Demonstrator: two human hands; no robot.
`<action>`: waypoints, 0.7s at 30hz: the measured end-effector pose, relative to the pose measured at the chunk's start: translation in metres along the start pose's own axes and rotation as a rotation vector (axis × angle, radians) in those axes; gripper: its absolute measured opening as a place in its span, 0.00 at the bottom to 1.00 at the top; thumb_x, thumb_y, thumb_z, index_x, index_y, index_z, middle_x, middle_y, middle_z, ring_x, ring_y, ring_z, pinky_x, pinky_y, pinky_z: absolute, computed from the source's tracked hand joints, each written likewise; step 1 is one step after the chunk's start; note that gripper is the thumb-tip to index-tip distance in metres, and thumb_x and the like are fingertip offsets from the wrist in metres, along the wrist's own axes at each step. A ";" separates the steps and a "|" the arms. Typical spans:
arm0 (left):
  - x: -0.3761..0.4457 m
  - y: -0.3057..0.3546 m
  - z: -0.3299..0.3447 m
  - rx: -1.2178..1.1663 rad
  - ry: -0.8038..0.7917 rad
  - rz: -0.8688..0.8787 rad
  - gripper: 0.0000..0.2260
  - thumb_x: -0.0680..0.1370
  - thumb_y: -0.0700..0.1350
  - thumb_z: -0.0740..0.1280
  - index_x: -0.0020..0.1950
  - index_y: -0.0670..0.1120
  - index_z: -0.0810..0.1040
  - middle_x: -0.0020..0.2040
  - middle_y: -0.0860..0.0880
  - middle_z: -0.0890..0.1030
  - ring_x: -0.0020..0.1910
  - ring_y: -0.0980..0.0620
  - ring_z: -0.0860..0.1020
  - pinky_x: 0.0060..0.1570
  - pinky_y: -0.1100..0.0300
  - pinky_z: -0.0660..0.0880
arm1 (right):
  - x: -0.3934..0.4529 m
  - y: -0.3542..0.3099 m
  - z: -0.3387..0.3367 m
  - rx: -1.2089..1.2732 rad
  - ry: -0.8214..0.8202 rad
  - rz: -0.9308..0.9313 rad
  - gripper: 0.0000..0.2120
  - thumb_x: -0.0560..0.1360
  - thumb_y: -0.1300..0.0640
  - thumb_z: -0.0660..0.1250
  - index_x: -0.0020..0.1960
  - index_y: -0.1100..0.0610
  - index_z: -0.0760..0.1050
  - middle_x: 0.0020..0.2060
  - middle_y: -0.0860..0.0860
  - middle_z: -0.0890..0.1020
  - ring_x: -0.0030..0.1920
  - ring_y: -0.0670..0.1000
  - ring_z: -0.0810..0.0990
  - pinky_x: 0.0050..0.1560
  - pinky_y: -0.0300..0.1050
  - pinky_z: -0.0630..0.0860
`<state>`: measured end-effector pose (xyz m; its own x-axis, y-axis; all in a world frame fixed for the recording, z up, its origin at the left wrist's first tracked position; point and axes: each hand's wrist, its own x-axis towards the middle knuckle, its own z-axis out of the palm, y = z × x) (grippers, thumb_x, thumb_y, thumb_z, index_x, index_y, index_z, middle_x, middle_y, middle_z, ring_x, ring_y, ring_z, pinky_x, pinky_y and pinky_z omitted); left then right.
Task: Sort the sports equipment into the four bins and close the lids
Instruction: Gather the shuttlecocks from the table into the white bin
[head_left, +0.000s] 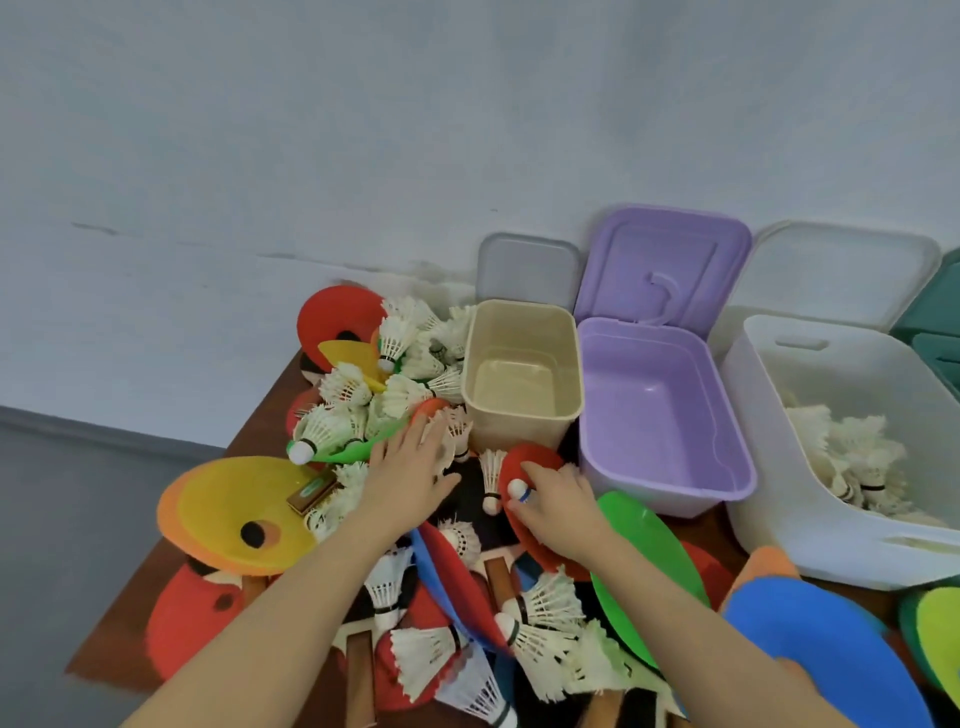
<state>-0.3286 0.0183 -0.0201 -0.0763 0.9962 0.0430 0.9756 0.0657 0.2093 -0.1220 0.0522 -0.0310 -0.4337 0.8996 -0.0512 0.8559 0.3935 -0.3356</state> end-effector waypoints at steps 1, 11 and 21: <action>0.001 -0.002 0.002 0.000 0.010 0.007 0.32 0.77 0.59 0.60 0.76 0.51 0.51 0.76 0.48 0.55 0.73 0.46 0.56 0.69 0.50 0.54 | 0.000 -0.002 0.005 -0.025 -0.020 0.005 0.20 0.76 0.47 0.60 0.64 0.53 0.68 0.56 0.50 0.78 0.59 0.55 0.73 0.63 0.49 0.60; 0.014 -0.008 0.007 0.000 0.066 0.043 0.31 0.75 0.54 0.66 0.74 0.51 0.58 0.70 0.49 0.63 0.68 0.47 0.63 0.64 0.54 0.59 | -0.009 -0.002 0.002 0.195 0.272 -0.001 0.11 0.76 0.51 0.63 0.57 0.49 0.75 0.50 0.44 0.79 0.52 0.46 0.75 0.51 0.41 0.58; 0.012 0.034 -0.025 -0.189 0.381 0.156 0.24 0.72 0.56 0.60 0.64 0.45 0.70 0.56 0.43 0.74 0.50 0.42 0.75 0.47 0.48 0.74 | -0.027 0.017 -0.050 0.346 0.455 -0.103 0.16 0.75 0.44 0.58 0.56 0.49 0.77 0.45 0.42 0.79 0.50 0.46 0.76 0.51 0.42 0.62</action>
<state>-0.3011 0.0314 0.0118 -0.0360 0.8985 0.4375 0.9295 -0.1307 0.3450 -0.0819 0.0443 0.0120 -0.2800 0.8809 0.3815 0.6408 0.4675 -0.6090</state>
